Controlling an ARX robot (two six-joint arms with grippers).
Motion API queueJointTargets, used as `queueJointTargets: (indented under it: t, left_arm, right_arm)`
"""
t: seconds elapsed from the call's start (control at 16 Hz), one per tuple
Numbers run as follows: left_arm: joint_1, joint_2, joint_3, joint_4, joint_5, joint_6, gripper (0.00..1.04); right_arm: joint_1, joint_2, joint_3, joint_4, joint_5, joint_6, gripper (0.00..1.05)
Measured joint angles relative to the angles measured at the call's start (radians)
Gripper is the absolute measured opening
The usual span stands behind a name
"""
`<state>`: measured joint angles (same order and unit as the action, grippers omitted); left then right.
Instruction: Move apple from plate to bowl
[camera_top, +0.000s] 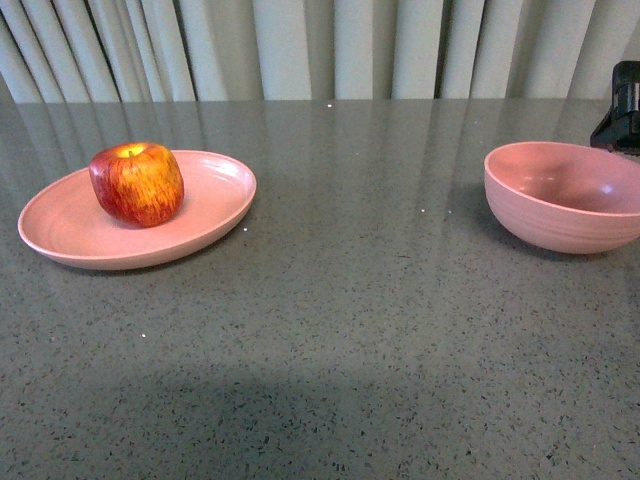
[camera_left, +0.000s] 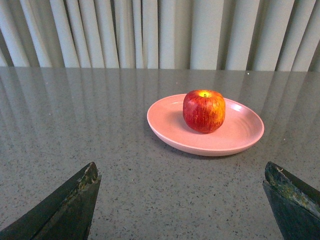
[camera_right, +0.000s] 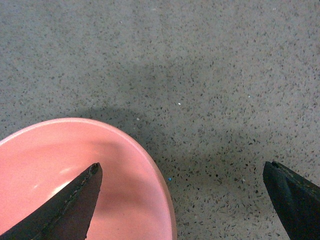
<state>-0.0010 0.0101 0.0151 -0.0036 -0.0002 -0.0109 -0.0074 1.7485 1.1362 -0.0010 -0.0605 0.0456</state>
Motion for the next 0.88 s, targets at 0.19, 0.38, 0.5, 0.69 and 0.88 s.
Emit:
queueJointTargets:
  t: [0.19,0.38,0.5,0.69,0.88]
  left_arm:
    - [0.000,0.000,0.000,0.000,0.000,0.000,0.98]
    - [0.000,0.000,0.000,0.000,0.000,0.000,0.98]
    - [0.000,0.000,0.000,0.000,0.000,0.000,0.98]
    - [0.000,0.000,0.000,0.000,0.000,0.000,0.98]
    - [0.000,0.000,0.000,0.000,0.000,0.000,0.98]
  right_arm:
    - [0.001,0.037,-0.016,-0.008,0.000,0.014,0.98]
    - [0.001,0.039,-0.019,-0.031,-0.019,0.035,0.38]
    - [0.001,0.039,-0.019,-0.037,-0.023,0.041,0.21]
    - [0.001,0.030,-0.013,-0.044,-0.034,0.052,0.03]
    - [0.001,0.027,-0.013,-0.047,-0.039,0.060,0.03]
